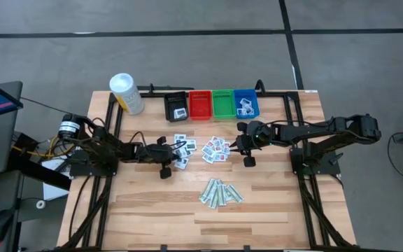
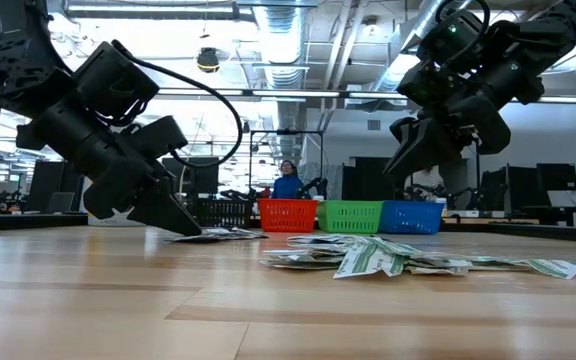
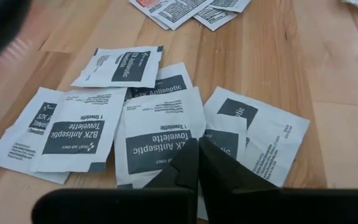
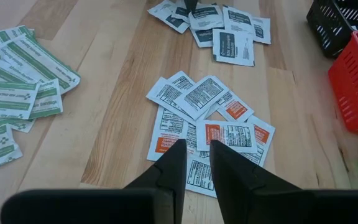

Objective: Pick & Place First Aid Supplies
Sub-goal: Put the black towelette pack into the black bin

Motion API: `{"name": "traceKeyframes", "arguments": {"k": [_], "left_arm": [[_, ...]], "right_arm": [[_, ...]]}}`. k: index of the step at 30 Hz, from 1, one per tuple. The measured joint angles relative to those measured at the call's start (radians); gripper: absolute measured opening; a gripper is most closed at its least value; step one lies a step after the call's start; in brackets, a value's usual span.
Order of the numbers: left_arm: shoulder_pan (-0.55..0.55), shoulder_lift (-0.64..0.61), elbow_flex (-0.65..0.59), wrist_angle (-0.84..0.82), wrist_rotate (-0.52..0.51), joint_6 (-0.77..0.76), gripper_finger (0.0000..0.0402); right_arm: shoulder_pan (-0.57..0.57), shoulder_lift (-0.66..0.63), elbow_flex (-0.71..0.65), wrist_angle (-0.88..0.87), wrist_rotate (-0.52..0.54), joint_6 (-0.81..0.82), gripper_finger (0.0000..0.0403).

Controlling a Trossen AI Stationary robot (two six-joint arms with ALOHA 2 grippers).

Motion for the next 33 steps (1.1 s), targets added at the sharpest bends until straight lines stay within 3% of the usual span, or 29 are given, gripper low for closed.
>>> {"name": "traceKeyframes", "arguments": {"k": [33], "left_arm": [[-0.046,0.001,0.002,0.194,-0.008,0.027,0.0006]], "right_arm": [[0.001,0.000,0.000,0.008,0.000,0.008,0.0065]]}}
